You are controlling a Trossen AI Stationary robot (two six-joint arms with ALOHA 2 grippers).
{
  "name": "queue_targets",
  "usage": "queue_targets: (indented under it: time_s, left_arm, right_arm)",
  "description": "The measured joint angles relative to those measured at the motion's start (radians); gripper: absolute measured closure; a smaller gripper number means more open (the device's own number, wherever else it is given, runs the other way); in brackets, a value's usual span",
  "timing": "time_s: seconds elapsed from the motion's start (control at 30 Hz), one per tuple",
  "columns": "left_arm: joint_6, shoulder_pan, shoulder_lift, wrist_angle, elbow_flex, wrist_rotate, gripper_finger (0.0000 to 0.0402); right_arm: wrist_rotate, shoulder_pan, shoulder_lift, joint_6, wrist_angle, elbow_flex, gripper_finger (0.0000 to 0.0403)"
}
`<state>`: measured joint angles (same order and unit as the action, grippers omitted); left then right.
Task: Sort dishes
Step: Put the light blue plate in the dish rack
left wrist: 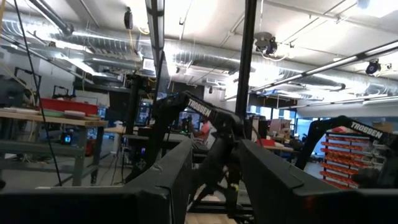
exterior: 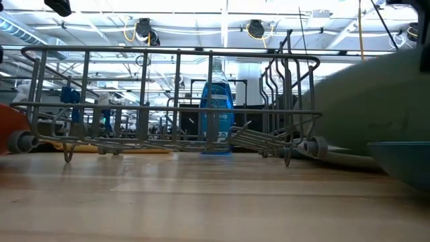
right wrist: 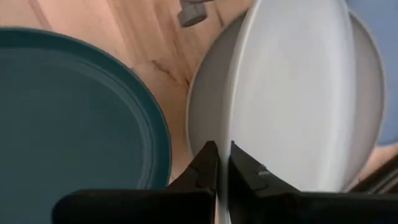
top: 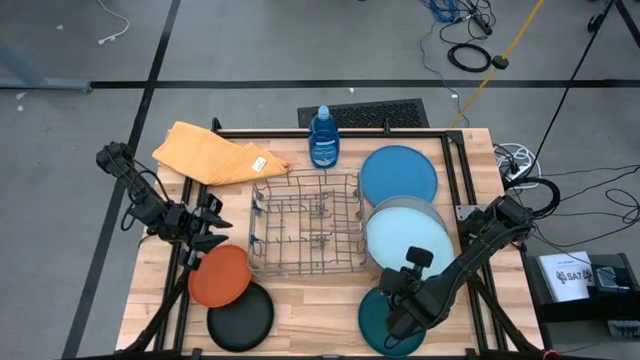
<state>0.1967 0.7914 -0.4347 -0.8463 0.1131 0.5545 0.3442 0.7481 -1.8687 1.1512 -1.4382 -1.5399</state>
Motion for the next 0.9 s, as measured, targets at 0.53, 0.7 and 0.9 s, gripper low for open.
queue_targets:
  time_s: [0.53,0.7,0.9]
  left_arm:
    - [-0.001,0.0,0.0,-0.001,0.0,0.004,0.0265]
    - [-0.001,0.0,0.0,-0.004,0.0,0.004,0.0265]
    - [-0.001,0.0,0.0,-0.004,0.0,0.004,0.0265]
  right_arm:
    - [0.036,0.006,0.005,0.145,-0.131,-0.129,0.04]
    - [0.092,0.015,0.006,0.15,-0.134,-0.205,0.04]
    - [0.101,0.046,0.006,0.125,-0.133,-0.315,0.04]
